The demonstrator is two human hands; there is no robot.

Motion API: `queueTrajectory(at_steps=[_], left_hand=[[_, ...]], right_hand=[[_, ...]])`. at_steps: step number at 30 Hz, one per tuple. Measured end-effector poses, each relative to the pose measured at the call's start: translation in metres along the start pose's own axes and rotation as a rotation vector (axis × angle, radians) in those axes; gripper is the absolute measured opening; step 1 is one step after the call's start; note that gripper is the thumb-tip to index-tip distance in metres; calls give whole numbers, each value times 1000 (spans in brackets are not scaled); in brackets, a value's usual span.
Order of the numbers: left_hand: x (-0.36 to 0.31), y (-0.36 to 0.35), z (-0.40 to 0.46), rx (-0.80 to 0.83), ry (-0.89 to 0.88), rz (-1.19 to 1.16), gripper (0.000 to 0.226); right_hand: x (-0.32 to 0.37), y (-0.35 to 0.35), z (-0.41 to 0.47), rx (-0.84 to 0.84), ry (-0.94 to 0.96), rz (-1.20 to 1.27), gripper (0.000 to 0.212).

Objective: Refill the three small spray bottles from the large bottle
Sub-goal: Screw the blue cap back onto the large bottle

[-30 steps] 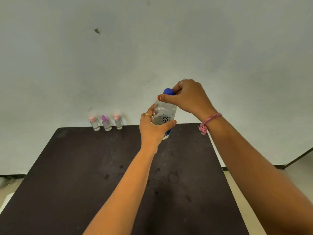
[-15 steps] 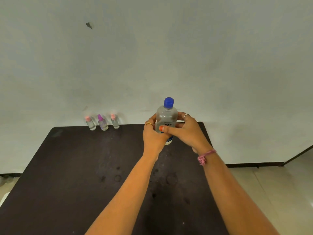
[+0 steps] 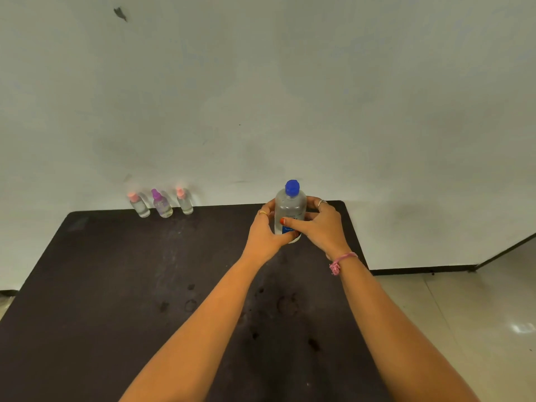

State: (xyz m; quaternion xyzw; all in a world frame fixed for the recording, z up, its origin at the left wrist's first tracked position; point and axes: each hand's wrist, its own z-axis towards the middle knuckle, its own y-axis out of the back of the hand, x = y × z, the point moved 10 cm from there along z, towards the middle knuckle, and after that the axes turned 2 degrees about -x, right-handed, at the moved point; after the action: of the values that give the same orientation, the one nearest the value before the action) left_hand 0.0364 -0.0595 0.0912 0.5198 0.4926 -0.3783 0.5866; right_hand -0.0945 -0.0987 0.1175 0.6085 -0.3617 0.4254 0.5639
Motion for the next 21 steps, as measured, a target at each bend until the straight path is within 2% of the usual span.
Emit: queueTrajectory(at_steps=[4,10,21], left_hand=[[23,-4,22,9,25,92,76],[61,-13,48,52,133,54,64],[107,-34,88,84,244,54,60]], right_hand=[[-28,-12,19,-10,-33,25,60],[-69,-24,50,-43,-82,49,66],[-124,-38,92,-83,-164,63,68]])
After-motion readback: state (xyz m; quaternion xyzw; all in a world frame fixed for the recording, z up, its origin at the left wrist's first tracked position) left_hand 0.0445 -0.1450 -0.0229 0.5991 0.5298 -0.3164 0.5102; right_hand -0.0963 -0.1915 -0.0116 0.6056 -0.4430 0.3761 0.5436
